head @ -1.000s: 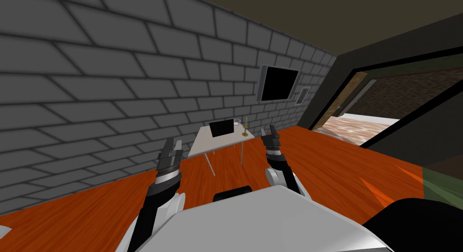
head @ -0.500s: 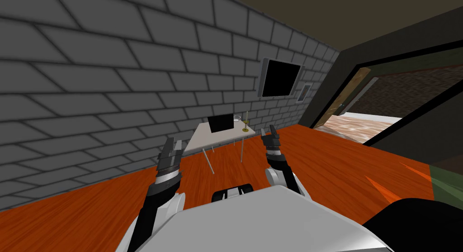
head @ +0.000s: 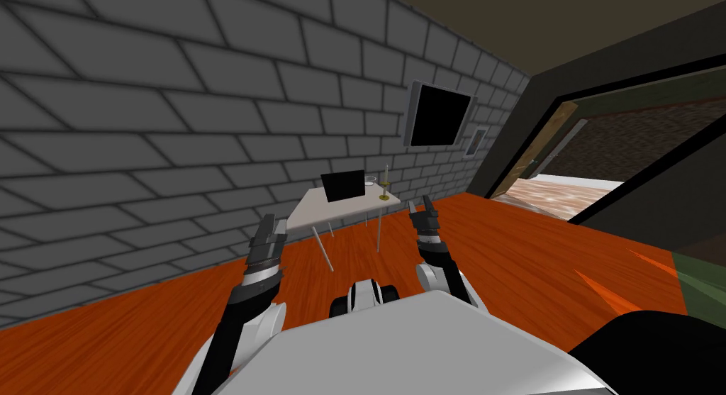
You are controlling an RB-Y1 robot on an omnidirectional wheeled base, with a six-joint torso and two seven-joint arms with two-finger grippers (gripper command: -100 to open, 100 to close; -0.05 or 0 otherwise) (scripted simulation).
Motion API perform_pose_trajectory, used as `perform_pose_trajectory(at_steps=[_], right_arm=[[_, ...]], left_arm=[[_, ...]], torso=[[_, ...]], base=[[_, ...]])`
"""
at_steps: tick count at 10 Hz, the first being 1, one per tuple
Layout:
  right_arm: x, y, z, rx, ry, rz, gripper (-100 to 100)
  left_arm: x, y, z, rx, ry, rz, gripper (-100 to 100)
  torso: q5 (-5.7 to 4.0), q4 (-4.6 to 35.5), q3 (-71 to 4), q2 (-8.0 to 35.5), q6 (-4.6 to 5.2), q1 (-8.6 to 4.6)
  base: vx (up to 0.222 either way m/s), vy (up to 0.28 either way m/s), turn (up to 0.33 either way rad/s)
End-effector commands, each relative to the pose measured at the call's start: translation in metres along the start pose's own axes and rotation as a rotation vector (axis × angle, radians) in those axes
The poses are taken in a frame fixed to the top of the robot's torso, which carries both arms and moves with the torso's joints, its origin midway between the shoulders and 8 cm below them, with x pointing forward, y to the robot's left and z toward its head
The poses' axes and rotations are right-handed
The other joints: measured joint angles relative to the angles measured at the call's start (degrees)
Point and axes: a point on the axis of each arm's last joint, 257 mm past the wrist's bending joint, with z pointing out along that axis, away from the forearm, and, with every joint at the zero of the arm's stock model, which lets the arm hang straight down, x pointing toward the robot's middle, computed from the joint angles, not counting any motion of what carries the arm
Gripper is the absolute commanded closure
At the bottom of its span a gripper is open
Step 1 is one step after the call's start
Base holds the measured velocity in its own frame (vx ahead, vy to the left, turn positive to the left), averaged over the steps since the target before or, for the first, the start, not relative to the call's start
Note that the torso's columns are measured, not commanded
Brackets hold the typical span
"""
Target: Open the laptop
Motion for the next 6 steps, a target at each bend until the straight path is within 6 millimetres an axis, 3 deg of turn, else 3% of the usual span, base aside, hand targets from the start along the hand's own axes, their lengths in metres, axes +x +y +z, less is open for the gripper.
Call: perform_pose_trajectory(at_steps=[1, 6], right_arm=[[0.000, 0.000, 0.000, 0.000, 0.000, 0.000, 0], [0.000, 0.000, 0.000, 0.000, 0.000, 0.000, 0]], left_arm=[[-0.003, 0.010, 0.005, -0.037, 0.027, 0.014, -100], [-0.013, 0.028, 0.016, -0.109, 0.055, 0.037, -100]], torso=[[0.01, 0.05, -0.04, 0.05, 0.00, 0.02], [0.00, 0.08, -0.04, 0.07, 0.00, 0.02]], base=[[0.032, -0.027, -0.048], [0.042, -0.031, -0.054]])
